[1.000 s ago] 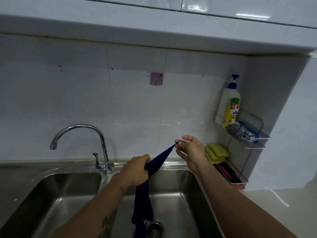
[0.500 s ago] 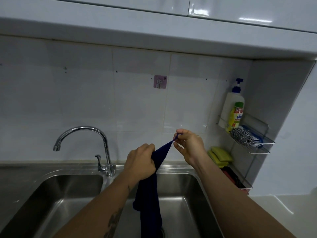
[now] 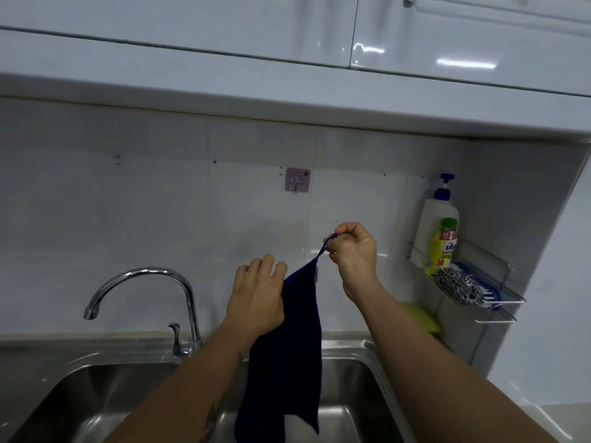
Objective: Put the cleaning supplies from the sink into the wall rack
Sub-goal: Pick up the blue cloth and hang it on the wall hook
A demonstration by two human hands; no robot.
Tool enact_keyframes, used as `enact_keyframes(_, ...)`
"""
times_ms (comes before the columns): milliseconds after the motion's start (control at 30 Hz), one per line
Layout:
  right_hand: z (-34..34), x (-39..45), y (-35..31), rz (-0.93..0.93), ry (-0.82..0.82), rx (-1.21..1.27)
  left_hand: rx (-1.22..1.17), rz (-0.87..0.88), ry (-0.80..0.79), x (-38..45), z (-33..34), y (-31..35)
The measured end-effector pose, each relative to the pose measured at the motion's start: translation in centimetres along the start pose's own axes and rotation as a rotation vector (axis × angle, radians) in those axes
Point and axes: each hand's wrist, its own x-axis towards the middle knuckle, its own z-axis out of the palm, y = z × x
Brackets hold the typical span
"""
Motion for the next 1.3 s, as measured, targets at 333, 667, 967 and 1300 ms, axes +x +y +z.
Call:
enact_keyframes(333, 5.9, 8.4, 0.5, -0.008, -0.007, -0.066, 0.144, -0.05, -0.126, 5.5, 2.0, -4.7)
enact_keyframes(667, 9.5, 15.9, 0.5, -0.127, 0.116, -0.341, 0.166, -0.067, 0.015, 12.0, 5.5, -8.7)
enact_keyframes(967, 10.8, 17.2, 1.3, -0.144, 0.134, -0.399, 0.119, -0.109, 0.061, 12.2, 7.6, -9.7)
enact_keyframes(1300, 9.7, 13.5, 7.3, -0.087, -0.24, -0.568, 0.094, -0.032, -0.001, 9.3, 9.4, -9.5)
